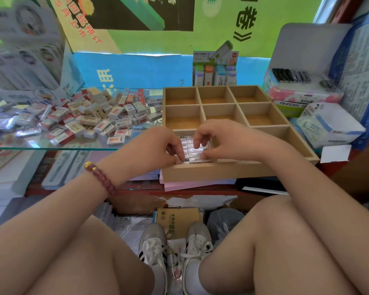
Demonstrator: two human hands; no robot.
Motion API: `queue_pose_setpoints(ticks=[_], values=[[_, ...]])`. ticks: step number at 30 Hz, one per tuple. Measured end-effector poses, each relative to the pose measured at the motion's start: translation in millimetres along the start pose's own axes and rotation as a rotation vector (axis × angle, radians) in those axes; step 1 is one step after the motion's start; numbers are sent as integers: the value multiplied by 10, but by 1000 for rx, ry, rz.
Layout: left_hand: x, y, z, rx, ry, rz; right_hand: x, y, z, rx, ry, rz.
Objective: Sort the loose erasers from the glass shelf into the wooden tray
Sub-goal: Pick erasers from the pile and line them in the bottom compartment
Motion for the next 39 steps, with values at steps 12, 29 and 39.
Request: queue_pose_setpoints(ticks=[12,29,39], values=[[-160,637,-449,-217,102,523,44,199,-205,288,82,205],[569,389,-1256,294,298,519,276,219,58,263,-158,414],[620,283,-1241,389,68,585,345,143,-26,256,-79,342]])
Point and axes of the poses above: each hand's wrist, its own x-axis towards the middle knuckle, its own y-axis out of the back of the hand, z = x × y, the point moved 5 cm from there along x, towards the middle knuckle, and after that the axes turned 1 degree about -x, right-handed, at the moved point
